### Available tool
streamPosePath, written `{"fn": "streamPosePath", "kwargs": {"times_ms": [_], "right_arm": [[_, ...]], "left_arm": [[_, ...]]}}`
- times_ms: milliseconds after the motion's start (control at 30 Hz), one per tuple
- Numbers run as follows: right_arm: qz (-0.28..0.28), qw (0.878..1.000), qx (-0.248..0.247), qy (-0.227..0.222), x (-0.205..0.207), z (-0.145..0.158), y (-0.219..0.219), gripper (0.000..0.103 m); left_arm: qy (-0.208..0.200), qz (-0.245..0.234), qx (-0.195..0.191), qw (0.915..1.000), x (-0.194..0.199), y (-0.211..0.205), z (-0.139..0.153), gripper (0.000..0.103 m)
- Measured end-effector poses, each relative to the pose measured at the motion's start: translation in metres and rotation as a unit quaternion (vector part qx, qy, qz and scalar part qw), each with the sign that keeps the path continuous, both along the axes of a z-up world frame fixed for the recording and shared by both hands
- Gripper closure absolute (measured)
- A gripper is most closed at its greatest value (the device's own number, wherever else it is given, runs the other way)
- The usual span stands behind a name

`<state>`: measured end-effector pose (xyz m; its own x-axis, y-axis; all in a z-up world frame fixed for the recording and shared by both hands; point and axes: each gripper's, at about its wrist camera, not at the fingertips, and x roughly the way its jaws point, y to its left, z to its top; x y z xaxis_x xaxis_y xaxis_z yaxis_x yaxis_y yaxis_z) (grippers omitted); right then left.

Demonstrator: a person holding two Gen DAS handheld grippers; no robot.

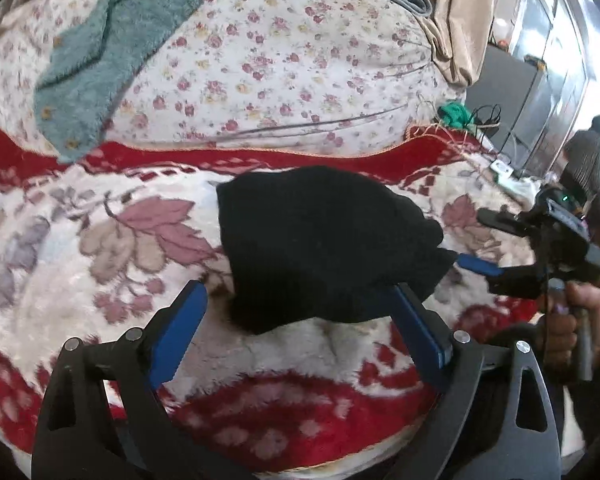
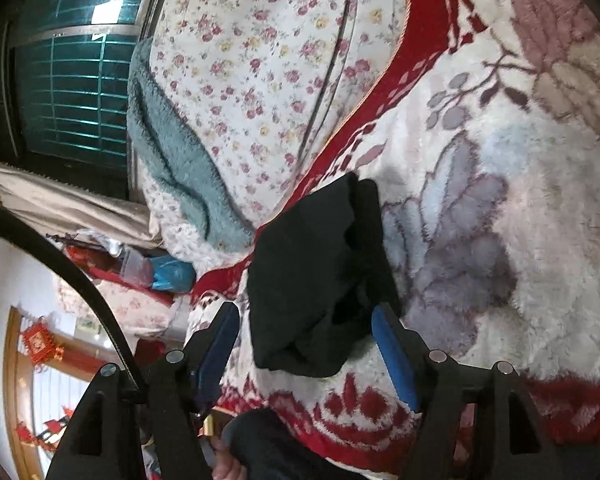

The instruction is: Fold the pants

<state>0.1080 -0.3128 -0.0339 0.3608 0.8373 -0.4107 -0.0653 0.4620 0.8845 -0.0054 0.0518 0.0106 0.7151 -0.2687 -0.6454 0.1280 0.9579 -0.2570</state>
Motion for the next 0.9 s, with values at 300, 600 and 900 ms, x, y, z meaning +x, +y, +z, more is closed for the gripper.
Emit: {"fn": "streamPosePath", "kwargs": {"times_ms": [300,600,900], "right_arm": [[0.015,0.999,-0.021,0.026,0.008,-0.009,0.007,0.036],[0.051,0.998,0.031,-0.004,0.019,-0.007,0.028,0.037],[0.062,0.998,-0.003,-0.025,0.029,-0.016,0.054,0.050]], "left_arm": [[-0.009,0.088,-0.095,0.9915,-0.004,0.039,-0.005,0.010],[0.016,0.079,-0.107,0.9910,0.000,0.039,-0.007,0.010],[0.060,0.112,-0.079,0.9888,0.006,0.035,-0.016,0.010]]}}
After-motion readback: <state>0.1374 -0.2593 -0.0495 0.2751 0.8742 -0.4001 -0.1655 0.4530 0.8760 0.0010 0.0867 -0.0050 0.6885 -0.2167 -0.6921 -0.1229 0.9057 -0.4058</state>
